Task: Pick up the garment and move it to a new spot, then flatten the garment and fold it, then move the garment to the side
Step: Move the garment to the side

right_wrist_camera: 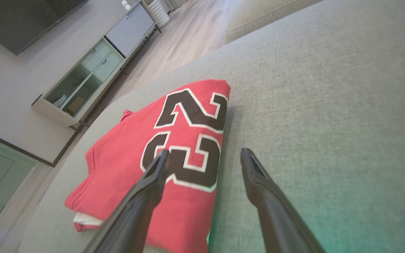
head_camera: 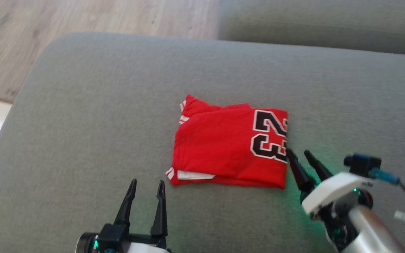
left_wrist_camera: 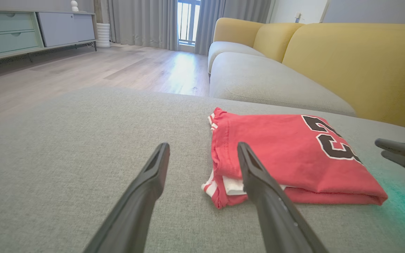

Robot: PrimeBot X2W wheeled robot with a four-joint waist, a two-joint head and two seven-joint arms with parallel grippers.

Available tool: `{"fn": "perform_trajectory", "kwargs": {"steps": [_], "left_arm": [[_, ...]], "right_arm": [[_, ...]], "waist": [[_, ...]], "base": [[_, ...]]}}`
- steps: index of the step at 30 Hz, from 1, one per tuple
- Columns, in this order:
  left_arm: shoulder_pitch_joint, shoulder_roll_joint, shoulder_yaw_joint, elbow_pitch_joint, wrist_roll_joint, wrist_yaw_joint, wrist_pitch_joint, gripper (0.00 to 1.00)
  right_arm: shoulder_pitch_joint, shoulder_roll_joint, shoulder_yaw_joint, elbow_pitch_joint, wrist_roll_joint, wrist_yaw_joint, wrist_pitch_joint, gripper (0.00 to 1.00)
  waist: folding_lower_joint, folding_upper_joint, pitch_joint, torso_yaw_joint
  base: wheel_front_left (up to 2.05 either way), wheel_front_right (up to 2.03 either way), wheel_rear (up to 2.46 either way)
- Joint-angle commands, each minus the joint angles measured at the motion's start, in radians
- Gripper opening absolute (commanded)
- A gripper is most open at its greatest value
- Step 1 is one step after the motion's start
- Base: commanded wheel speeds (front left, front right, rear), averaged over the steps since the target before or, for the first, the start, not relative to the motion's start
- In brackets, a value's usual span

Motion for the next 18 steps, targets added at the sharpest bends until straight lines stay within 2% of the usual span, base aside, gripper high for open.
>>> {"fn": "perform_trajectory", "kwargs": {"steps": [1, 7, 8, 9, 10, 14, 18], "left_arm": [[-0.041, -0.012, 0.023, -0.024, 0.007, -0.008, -0.012, 1.0], [-0.061, -0.02, 0.02, -0.014, 0.021, -0.019, -0.012, 1.0], [-0.063, -0.021, 0.021, -0.014, 0.022, -0.021, -0.012, 1.0], [-0.065, -0.023, 0.022, -0.014, 0.023, -0.023, -0.012, 1.0], [-0.067, -0.025, 0.025, -0.012, 0.025, -0.025, -0.012, 1.0], [-0.067, -0.027, 0.033, -0.012, 0.03, -0.022, -0.012, 1.0], [-0.065, -0.028, 0.042, -0.016, 0.037, -0.022, -0.012, 1.0]], "right_arm": [[-0.054, -0.018, 0.015, -0.007, 0.03, -0.001, 0.017, 1.0], [-0.12, -0.015, 0.014, 0.075, 0.116, -0.001, 0.074, 1.0], [-0.129, -0.015, 0.019, 0.089, 0.124, -0.001, 0.081, 0.92], [-0.137, -0.016, 0.024, 0.101, 0.128, -0.001, 0.082, 0.67], [-0.147, -0.012, 0.043, 0.115, 0.144, -0.001, 0.091, 0.0], [-0.159, -0.022, 0.064, 0.116, 0.163, -0.001, 0.069, 0.0], [-0.166, -0.069, 0.071, 0.096, 0.16, -0.001, 0.025, 0.0]], "waist": [[-0.0002, 0.0, 0.027, 0.028], [-0.0002, 0.0, 0.05, 0.061], [-0.0002, 0.0, 0.054, 0.066], [-0.0002, 0.0, 0.057, 0.069], [-0.0002, 0.0, 0.061, 0.073], [-0.0002, 0.0, 0.066, 0.062], [-0.0002, 0.0, 0.063, 0.017]], "base": [[0.0, 0.0, 0.0], [0.0, 0.0, 0.0], [0.0, 0.0, 0.0], [0.0, 0.0, 0.0], [0.0, 0.0, 0.0], [0.0, 0.0, 0.0], [0.0, 0.0, 0.0]]}}
